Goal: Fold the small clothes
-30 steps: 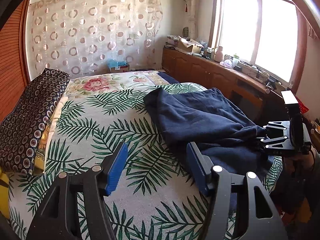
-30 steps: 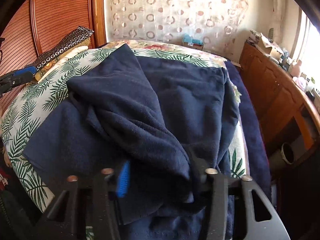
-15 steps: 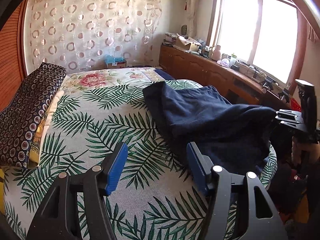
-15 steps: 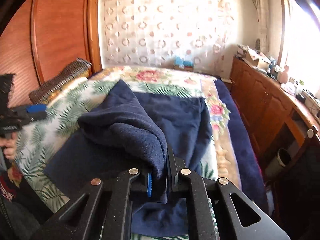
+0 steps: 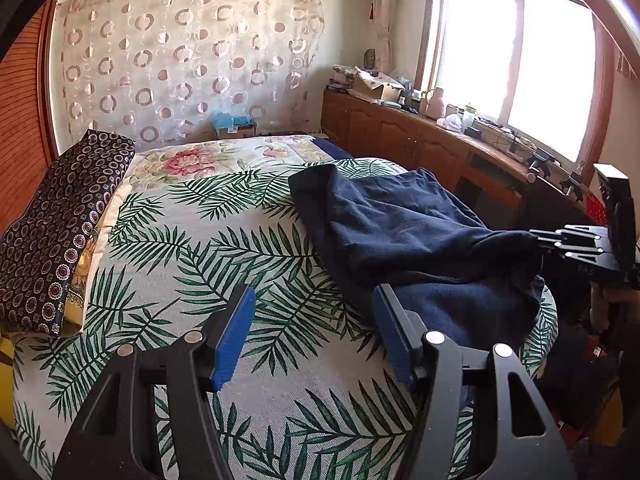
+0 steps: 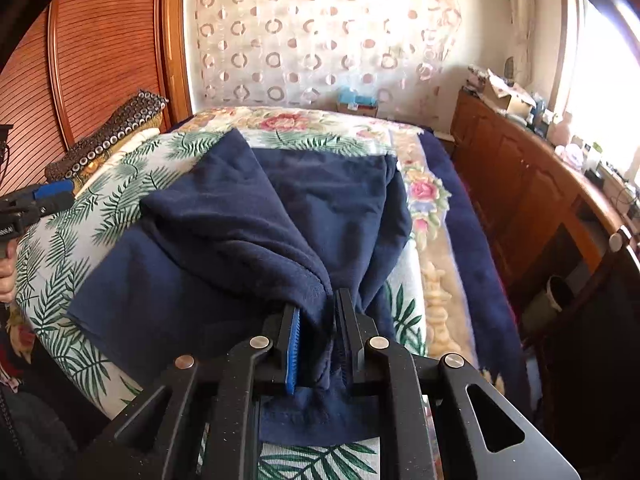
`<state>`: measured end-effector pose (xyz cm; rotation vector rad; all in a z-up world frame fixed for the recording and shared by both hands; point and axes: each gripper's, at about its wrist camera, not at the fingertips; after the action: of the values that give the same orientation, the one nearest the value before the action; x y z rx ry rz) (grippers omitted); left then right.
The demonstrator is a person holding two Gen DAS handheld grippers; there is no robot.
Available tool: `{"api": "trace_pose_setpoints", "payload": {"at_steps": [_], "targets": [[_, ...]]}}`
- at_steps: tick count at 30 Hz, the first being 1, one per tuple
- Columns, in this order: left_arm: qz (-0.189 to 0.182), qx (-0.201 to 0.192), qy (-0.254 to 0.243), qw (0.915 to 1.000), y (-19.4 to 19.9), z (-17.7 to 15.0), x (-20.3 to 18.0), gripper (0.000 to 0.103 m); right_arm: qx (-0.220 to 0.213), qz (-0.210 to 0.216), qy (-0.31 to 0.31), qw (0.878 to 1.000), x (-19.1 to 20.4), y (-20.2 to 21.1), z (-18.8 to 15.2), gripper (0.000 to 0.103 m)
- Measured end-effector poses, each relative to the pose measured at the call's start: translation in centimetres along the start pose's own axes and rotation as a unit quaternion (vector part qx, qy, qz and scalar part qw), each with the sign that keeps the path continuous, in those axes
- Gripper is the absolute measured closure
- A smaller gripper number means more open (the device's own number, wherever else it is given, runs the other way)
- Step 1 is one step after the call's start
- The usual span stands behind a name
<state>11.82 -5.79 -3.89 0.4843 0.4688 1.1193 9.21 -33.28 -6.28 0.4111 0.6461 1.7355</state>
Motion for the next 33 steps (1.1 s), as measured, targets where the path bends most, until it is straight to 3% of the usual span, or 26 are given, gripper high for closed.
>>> {"api": "trace_pose_setpoints", "payload": {"at_steps": [5,9,14,33], "targets": [[0.001,-0.001,0.000,1.0000,0.1,-0.1,-0.1,0.041,-0.020,0.004,0.002,1.000,0.7,1.8,0.0,0.086],[0.002,-0.001,0.000,1.0000,0.1,-0.1,-0.1,0.041,-0.032,0.030,0.006,0.999,2.0,2.8,0.6,0.081],[0.003,-0.001,0.001,1.0000,0.1,-0.2,-0.1,0.041,-0.046,0.060,0.017,0.997,3.7,2.7,1.6,0.048],[0.015,0.000,0.016,0.9998,0.5,-0.8,1.4,0.041,0.048,0.152,0.116,0.980,11.1,-9.6,7.3,0.046]]}}
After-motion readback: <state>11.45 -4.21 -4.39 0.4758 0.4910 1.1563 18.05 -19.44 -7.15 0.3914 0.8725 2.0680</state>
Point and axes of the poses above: each gripper's, at about its wrist camera, not at the fingertips, and y roughly against the way its jaws point, x to its left, z to its top
